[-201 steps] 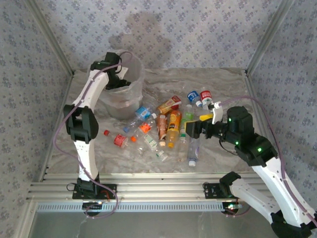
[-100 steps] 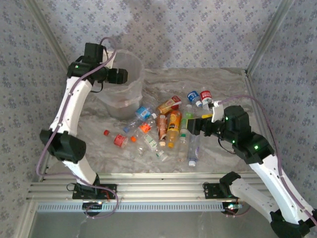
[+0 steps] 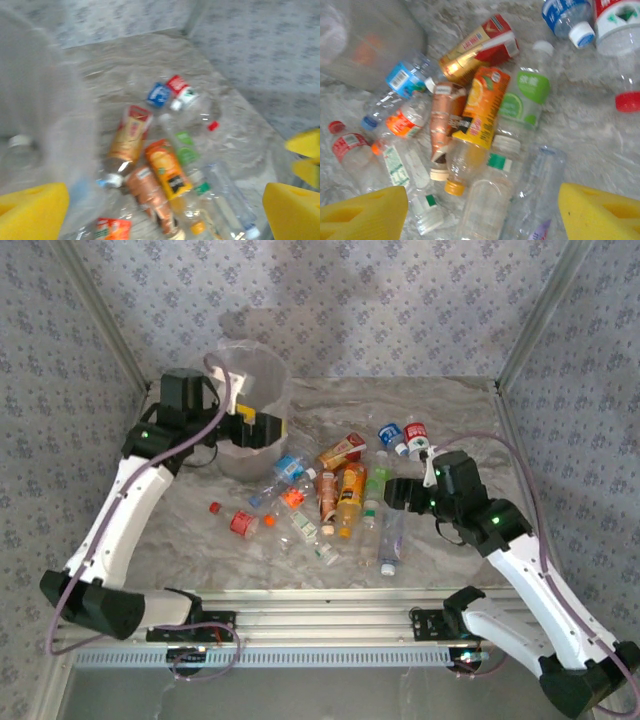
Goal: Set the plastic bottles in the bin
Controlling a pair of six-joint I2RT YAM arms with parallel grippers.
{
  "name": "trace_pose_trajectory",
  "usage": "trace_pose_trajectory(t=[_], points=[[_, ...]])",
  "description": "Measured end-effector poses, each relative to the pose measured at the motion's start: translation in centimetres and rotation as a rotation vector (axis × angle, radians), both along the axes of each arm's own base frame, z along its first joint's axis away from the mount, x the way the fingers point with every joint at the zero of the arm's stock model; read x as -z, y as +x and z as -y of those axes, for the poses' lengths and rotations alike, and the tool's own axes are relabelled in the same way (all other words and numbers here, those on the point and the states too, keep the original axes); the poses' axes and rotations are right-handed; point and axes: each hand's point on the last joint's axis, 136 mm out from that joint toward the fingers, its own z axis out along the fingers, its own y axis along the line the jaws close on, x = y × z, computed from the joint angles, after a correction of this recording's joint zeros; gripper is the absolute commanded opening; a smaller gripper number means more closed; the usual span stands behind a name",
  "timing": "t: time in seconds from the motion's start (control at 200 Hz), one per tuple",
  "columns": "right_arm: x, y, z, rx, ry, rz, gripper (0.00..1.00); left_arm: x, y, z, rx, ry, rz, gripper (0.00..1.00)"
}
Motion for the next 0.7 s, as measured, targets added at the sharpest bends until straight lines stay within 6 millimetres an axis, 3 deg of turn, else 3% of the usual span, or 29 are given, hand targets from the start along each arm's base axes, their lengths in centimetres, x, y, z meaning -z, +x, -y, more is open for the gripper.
trace_pose_trajectory(t=[0.17, 0.35, 0.535, 0.7], points=[[3.1, -0.4, 0.7, 0.055, -0.020, -0.081, 0.76, -0.2, -4.3, 4.2, 0.186, -0.066, 0.045, 1.00], [7.1, -1.5, 1.6, 0.141, -0.025, -0.189, 0.73, 2.2, -7.0, 7.3, 0.304, -0.095, 0.029, 1.00], [11.7, -3.8, 1.6, 0.168, -0.031, -0.296, 0.72, 3.8, -8.9, 9.0, 0.365, -0.087, 0.005, 1.00], [13.8, -5.0, 0.8, 0.156, -0.026, -0.335, 0.73, 3.7, -9.5, 9.4, 0.379, -0.084, 0.012, 1.00]])
